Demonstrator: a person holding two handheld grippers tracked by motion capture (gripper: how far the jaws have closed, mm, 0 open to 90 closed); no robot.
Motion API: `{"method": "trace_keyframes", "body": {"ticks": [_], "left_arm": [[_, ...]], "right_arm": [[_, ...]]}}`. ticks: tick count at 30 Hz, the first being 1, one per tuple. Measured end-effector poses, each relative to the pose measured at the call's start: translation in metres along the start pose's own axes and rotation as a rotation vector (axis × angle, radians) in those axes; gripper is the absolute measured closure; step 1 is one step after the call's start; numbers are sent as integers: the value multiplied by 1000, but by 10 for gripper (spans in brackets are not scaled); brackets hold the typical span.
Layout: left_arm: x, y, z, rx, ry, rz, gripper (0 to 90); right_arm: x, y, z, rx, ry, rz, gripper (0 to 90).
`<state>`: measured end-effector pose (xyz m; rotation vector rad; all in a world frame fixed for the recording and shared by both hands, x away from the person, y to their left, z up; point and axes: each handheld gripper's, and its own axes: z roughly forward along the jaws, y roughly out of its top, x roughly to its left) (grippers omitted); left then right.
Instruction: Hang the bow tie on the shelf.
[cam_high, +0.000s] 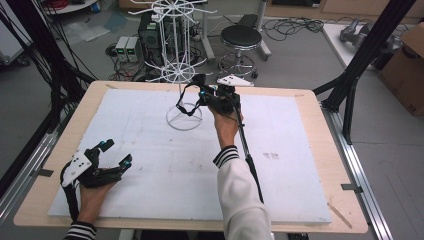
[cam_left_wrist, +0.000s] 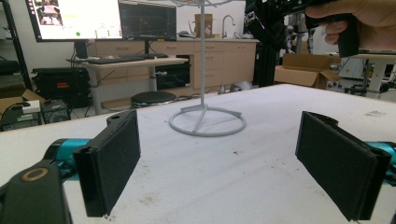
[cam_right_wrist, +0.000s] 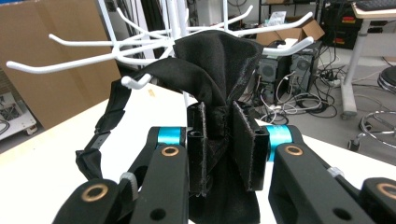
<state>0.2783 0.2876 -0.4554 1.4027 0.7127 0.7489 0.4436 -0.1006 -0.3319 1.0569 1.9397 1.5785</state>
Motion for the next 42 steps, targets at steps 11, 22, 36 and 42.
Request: {"method": "trace_keyframes", "body": {"ticks": [11,22,36,42], "left_arm": [[0,0,0,-1,3,-7,146],[0,0,0,-4,1,-6,148],[0,0,0,1,0,1,146],[0,0,0,-1,1,1,145]], "right_arm": [[-1,-1,-4,28,35,20,418],[-4,-1,-20,113,79,31,114],[5,-25,-104,12,85,-91,100],[1,-56,-158,-86,-3,-113,100]]}}
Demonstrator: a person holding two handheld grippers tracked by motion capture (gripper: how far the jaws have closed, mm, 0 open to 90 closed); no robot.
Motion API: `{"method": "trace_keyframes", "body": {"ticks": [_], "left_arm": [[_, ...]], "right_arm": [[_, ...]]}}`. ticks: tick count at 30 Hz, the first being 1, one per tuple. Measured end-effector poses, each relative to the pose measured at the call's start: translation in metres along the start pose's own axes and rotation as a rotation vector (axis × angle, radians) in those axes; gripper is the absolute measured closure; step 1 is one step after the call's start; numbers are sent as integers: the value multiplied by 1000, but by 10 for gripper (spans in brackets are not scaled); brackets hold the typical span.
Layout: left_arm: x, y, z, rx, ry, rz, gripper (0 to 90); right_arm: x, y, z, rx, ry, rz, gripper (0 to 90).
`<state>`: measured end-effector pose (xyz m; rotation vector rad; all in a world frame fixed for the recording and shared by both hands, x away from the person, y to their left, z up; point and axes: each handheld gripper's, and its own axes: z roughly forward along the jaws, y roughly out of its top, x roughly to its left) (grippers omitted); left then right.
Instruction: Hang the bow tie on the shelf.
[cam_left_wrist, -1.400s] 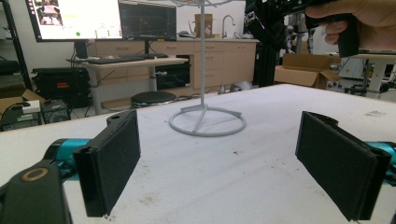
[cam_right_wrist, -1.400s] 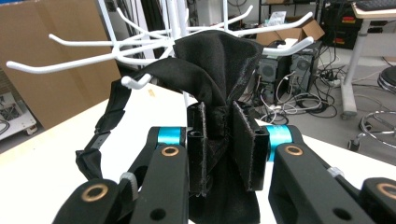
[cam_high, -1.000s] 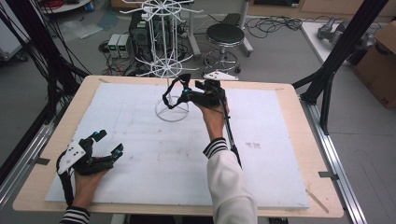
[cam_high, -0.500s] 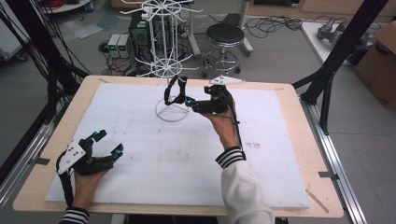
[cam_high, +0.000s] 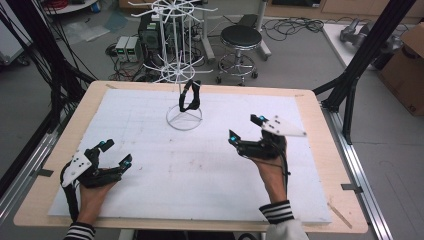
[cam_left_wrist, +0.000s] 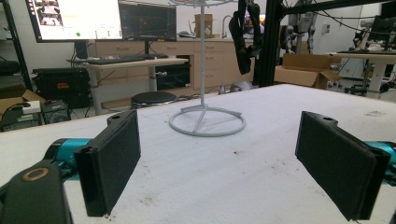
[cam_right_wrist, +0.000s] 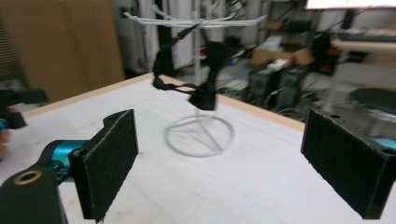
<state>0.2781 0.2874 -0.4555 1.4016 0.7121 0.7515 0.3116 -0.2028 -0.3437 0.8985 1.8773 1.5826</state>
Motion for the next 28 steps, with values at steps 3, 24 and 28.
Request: {"method": "trace_keyframes", "body": {"ticks": [3,24,28], "left_arm": [[0,0,0,0,0,1,145],[-1,0,0,-3,0,10,143],[-1,0,-1,-4,3,8,143]], "right_arm": [[-2,-18,-22,-33,-62,-9,100],[-22,-121,-62,-107,-270,41,100],[-20,-121,-62,-101,-275,30,100]]}}
